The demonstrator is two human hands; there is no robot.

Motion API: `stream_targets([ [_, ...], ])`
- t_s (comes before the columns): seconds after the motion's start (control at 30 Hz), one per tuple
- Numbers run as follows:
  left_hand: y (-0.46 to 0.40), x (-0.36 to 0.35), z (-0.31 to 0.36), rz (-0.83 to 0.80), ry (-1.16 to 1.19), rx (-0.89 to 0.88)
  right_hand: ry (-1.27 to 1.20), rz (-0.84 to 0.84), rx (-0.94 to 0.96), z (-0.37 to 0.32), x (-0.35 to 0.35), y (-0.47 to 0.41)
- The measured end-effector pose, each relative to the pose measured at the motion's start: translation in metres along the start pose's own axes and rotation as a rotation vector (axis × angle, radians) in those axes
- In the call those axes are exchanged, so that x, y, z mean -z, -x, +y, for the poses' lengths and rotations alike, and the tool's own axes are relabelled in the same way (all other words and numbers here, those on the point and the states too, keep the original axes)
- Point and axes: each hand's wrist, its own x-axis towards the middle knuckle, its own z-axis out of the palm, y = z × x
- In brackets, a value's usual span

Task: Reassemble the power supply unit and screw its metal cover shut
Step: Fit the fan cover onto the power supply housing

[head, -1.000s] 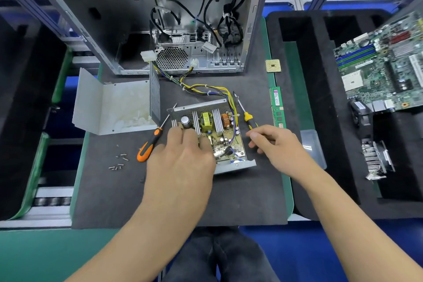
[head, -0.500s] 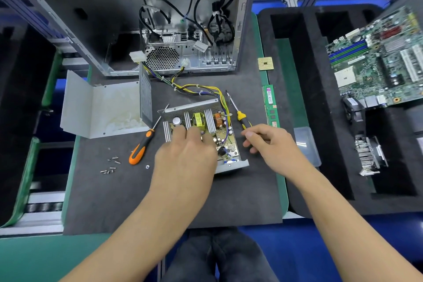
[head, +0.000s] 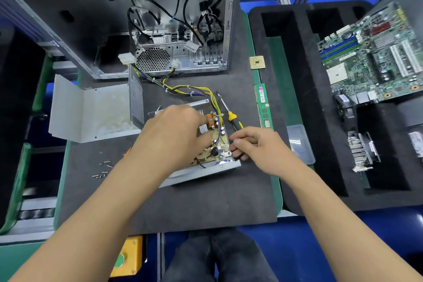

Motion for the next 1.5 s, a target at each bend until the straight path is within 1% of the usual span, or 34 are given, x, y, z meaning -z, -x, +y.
stream_targets([
  [0.1,-0.002,0.001,-0.004,0.013,0.060,0.028,0.042,-0.091,-0.035,0.000,-0.003,-0.001],
  [0.17,-0.004,0.002,-0.006,0.067,0.066,0.057,0.058,-0.120,-0.043,0.000,-0.004,-0.002],
  [0.27,-0.005,0.004,-0.005,0.139,0.032,0.059,0.059,-0.130,-0.047,-0.002,-0.004,-0.003],
  [0.4,-0.004,0.004,-0.007,0.158,0.046,0.045,0.017,-0.108,-0.067,-0.003,-0.001,-0.005],
  [0.47,-0.003,0.006,-0.016,0.174,0.084,-0.002,0.002,-0.095,-0.076,-0.002,0.001,-0.006],
  [0.6,0.007,0.014,-0.037,0.147,0.230,-0.256,0.037,-0.127,-0.095,0.002,0.008,-0.006],
  [0.7,0.014,0.018,-0.052,0.112,0.394,-0.293,0.128,-0.186,-0.079,0.003,0.009,-0.006],
  [0.73,0.015,0.018,-0.055,0.096,0.415,-0.307,0.154,-0.199,-0.071,0.003,0.009,-0.006],
  [0.83,0.019,0.013,-0.059,-0.011,0.376,-0.372,0.212,-0.223,-0.053,0.001,0.008,-0.006],
  [0.9,0.022,0.007,-0.060,-0.042,0.384,-0.376,0.268,-0.242,-0.049,-0.001,0.008,-0.007],
  [1.03,0.029,-0.003,-0.062,0.034,0.407,-0.350,0.363,-0.272,-0.044,-0.005,0.009,-0.006],
  [1.17,0.033,-0.005,-0.065,0.097,0.358,-0.321,0.413,-0.271,-0.025,-0.007,0.007,-0.007],
  [1.3,0.043,-0.009,-0.063,0.219,0.318,-0.248,0.290,-0.246,-0.039,-0.008,0.005,-0.008],
  [1.4,0.051,-0.012,-0.055,0.249,0.211,-0.194,0.264,-0.253,-0.046,-0.005,0.004,-0.009],
  [1.5,0.058,-0.012,-0.043,0.239,0.083,-0.229,0.291,-0.261,-0.034,0.000,0.003,-0.007],
])
